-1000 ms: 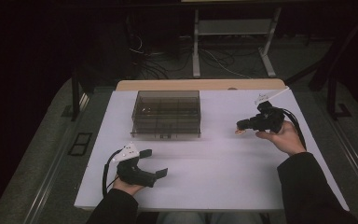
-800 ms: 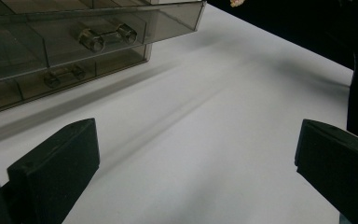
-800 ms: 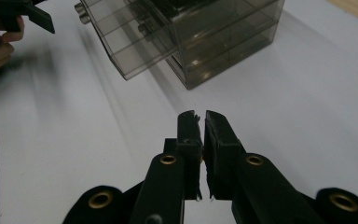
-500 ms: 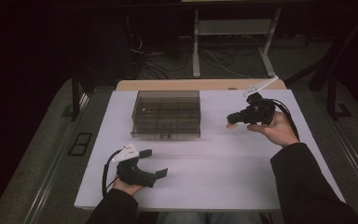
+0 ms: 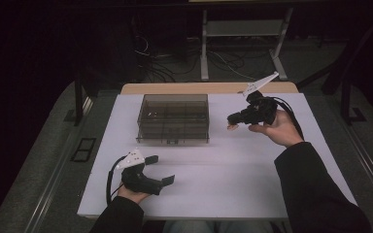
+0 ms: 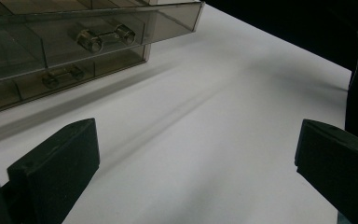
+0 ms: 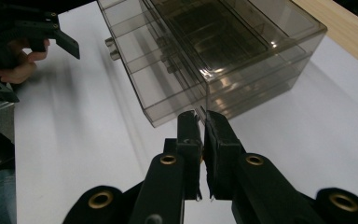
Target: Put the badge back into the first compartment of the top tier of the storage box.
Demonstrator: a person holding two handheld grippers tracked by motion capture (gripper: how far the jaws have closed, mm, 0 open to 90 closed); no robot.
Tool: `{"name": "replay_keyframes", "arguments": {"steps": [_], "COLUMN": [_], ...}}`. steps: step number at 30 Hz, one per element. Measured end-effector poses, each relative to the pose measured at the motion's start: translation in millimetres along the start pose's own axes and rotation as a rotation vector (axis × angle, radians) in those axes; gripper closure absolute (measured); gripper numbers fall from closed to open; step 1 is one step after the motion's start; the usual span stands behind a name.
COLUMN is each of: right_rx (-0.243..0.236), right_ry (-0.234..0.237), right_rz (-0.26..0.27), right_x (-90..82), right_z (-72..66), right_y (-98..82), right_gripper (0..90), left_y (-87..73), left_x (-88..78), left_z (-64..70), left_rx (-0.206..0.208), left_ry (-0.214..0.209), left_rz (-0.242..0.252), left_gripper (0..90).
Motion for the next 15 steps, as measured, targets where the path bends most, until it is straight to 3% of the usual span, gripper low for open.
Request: {"name": "replay_keyframes", "arguments": {"steps": [15], "right_rx": [-0.062], "right_ry": [0.028], "right_rz": [-0.025], "right_x": [22.5], "right_z": [-11.4], "right_y": [20.4], "right_gripper": [83.8], "left_y": [0.3], "left_x": [-0.2], "left_z": [0.6], "left_rx": [0.000], "left_ry": [-0.002], "left_rz": [0.004], "left_gripper": [0.0]}}
Point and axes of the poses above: each handheld gripper's, and its own axes: x roughly forward along the jaws, y roughly out of its top, z roughly to its right, the point moved 8 cm from there along x, roughly forward along the jaws, and after that the axes turned 10 degrees about -x, right-handed, at the moved point
